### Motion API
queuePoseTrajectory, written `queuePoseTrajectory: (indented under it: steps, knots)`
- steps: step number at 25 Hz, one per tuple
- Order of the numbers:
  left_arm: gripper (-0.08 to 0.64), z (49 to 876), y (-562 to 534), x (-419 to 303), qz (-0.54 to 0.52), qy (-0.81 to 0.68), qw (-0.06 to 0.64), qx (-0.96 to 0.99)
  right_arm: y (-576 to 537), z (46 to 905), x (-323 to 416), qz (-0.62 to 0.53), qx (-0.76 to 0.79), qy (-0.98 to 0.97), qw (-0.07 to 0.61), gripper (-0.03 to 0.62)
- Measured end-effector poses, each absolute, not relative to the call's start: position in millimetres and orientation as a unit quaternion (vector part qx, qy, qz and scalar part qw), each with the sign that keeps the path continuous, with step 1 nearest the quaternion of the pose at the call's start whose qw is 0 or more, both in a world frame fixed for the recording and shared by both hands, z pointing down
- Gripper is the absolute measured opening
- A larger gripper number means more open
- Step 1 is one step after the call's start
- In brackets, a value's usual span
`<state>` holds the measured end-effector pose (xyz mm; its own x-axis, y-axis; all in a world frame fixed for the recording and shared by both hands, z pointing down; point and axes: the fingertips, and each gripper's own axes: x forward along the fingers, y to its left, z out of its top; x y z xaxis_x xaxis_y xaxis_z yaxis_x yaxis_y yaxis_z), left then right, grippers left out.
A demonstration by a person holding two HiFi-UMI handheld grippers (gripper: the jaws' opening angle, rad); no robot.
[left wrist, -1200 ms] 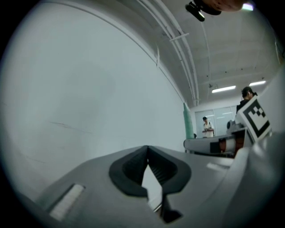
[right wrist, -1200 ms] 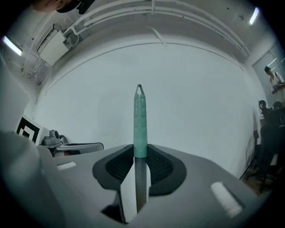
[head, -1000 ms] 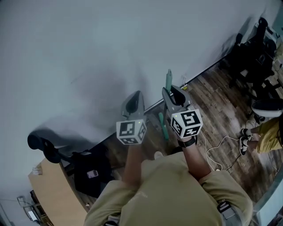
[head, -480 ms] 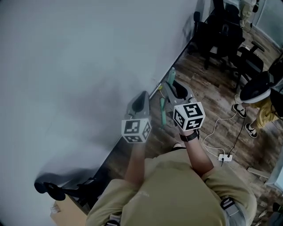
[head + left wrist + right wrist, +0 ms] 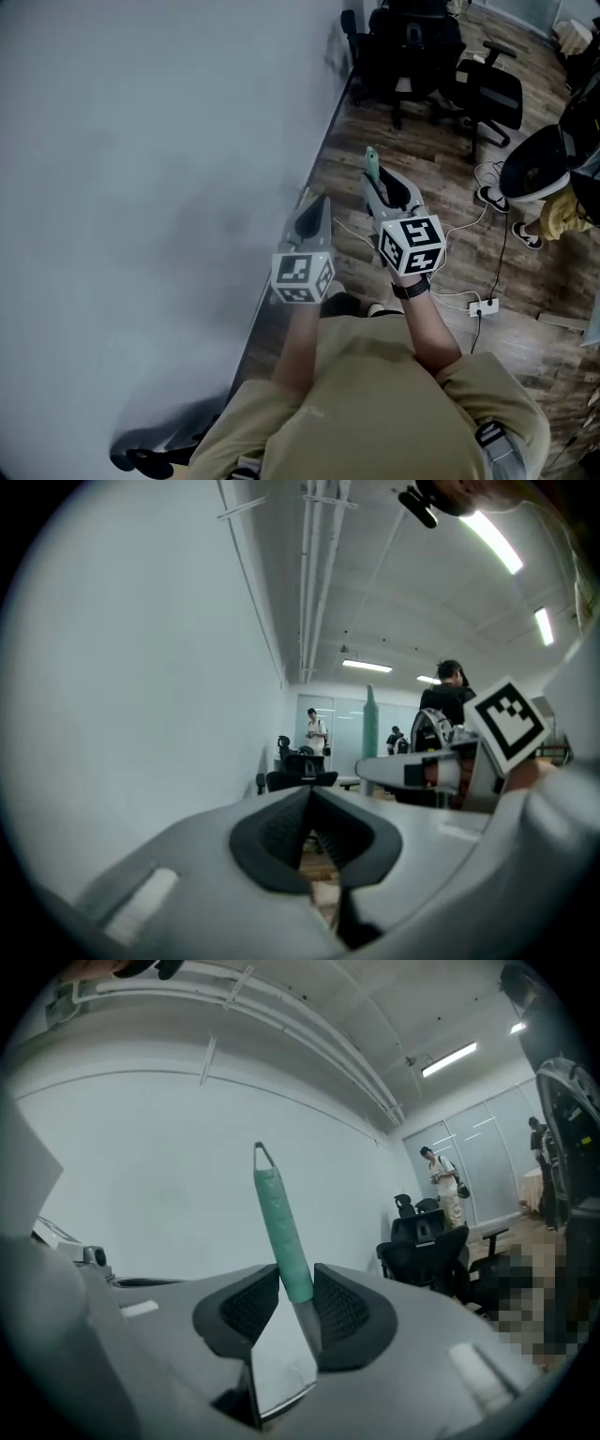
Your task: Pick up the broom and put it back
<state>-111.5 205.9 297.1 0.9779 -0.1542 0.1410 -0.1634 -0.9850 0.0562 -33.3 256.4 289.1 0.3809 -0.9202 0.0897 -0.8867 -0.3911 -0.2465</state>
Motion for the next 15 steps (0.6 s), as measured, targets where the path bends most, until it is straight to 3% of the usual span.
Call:
queuePoseTrajectory:
  steps: [7, 15]
  knots:
    - [0.002, 333.0, 175.0, -6.6, 0.085, -0.015, 0.059, 0.995, 258.4, 327.1, 70.8, -0.132, -0.872, 0.464, 0.08, 0.114]
    - [0.002, 293.1, 134.9, 111.4, 0.056, 0.064, 0.052, 0.995, 240.6, 296.6, 169.0, -0.107, -0.909, 0.396, 0.072, 0.103]
